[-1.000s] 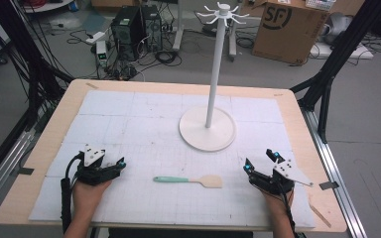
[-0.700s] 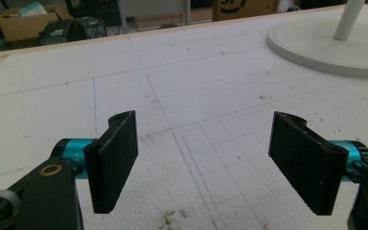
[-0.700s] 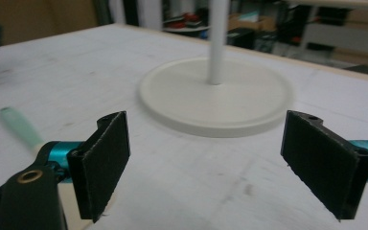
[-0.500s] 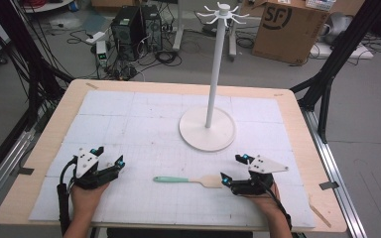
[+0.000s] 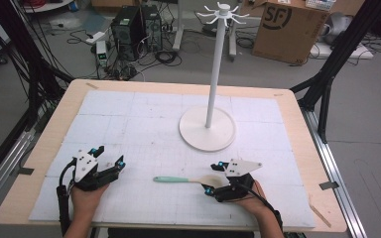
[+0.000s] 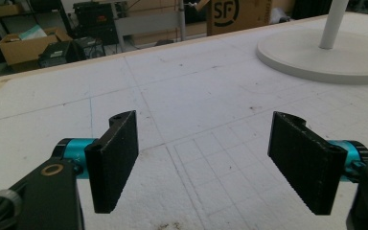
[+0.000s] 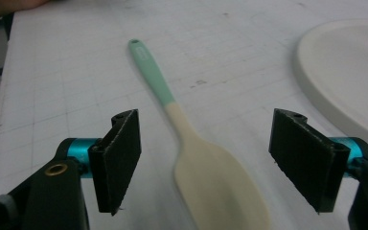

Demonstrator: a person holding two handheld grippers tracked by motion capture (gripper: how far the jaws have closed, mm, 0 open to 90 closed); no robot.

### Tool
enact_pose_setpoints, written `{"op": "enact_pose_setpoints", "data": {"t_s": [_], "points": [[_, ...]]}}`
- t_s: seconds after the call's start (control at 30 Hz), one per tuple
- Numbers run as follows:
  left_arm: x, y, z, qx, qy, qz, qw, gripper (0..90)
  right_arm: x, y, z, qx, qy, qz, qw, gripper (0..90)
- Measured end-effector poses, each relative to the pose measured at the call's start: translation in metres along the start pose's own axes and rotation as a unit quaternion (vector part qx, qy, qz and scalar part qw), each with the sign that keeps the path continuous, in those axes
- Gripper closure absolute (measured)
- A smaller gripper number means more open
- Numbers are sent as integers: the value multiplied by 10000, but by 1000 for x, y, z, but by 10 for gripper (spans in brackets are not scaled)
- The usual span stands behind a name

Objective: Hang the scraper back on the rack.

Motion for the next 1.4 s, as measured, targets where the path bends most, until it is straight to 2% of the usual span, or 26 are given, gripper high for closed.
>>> {"op": "enact_pose_setpoints", "data": {"t_s": [0.2,0.37,0.53,0.67,0.83,0.97,1.03,1.2,1.3,1.4], "points": [[1,-1,0,3,21,30,10000,267,-6,-19,4,-245,247,264,9990,326],[1,0,0,16,33,21,10000,267,-4,-27,4,-447,270,418,9978,328],[1,-1,0,16,33,31,10000,268,-6,-29,3,-402,271,386,9981,343],[1,-1,1,9,37,37,10000,268,-8,-33,5,-497,340,463,9971,355],[1,-1,1,16,58,42,10000,268,-11,-42,8,-653,394,698,9946,379],[1,-1,1,21,70,32,10000,269,-14,-49,7,-705,435,734,9939,419],[1,0,1,19,88,38,10000,269,-11,-52,6,-722,355,867,9930,435],[1,0,1,21,90,30,10000,270,-10,-52,6,-743,379,911,9923,482],[1,0,1,22,83,30,10000,270,-10,-51,5,-730,282,908,9928,512],[1,0,1,21,89,30,10000,271,-10,-51,5,-707,285,906,9930,539]]}}
Point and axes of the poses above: each handheld gripper's, and its own axes: y roughly backward along the jaws, x roughly out of its underside, z roughly to its left, the point moved 6 cm from there along -y, roughly forward along the jaws, and after that the axes turned 1 degree about -z, right-handed, at the moved point
